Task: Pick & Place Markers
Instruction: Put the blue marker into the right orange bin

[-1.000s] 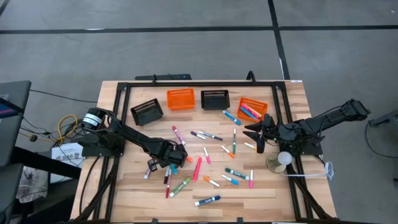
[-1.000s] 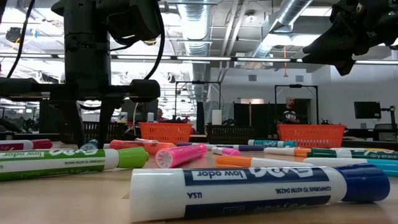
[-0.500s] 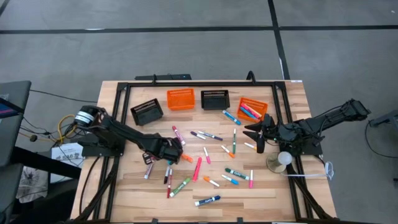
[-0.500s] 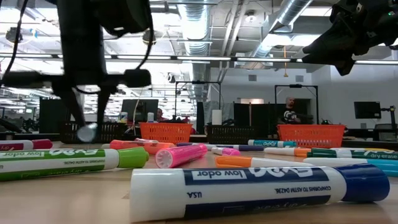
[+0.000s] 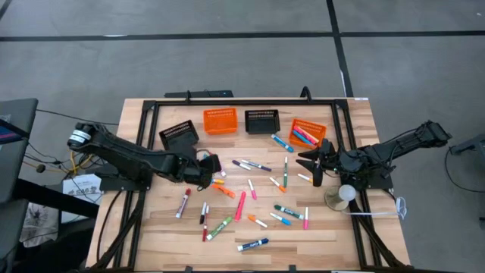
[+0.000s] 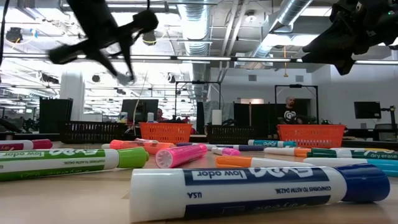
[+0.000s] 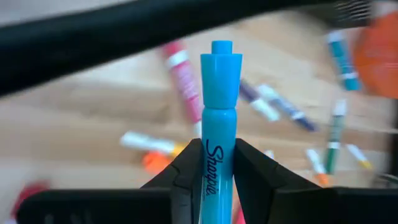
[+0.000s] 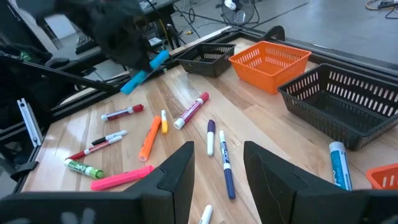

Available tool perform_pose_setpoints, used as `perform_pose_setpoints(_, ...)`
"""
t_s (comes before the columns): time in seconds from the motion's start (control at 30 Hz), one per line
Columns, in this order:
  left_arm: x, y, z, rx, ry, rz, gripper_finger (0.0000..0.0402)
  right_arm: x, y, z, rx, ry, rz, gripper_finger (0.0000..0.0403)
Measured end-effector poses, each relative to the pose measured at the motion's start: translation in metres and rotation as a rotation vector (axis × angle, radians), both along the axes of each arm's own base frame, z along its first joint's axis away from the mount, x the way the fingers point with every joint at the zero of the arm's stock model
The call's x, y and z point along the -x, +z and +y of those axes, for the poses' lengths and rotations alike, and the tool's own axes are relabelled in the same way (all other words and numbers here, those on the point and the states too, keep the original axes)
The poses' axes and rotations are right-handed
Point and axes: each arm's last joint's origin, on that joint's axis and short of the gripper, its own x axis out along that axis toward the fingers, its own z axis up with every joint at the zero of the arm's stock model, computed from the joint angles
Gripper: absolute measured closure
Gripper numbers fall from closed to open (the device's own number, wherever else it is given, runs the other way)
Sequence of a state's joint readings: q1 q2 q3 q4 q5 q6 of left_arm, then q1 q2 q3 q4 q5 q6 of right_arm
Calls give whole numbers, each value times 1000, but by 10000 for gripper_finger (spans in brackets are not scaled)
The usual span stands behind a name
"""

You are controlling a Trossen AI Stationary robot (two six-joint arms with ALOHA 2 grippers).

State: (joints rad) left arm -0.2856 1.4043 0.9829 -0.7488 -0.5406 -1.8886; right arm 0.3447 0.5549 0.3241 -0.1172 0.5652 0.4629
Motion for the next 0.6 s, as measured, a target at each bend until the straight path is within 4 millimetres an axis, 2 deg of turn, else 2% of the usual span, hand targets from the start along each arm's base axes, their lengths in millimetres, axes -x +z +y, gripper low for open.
perform_pose_setpoints(0.4, -49, 24, 25, -351, -340, -219, 331, -1, 3, 1, -18, 16, -36, 274)
perform_pose_setpoints(0.6, -60, 35, 32, -476, -489, -274, 333, -2, 3, 2, -27, 46, -33, 274)
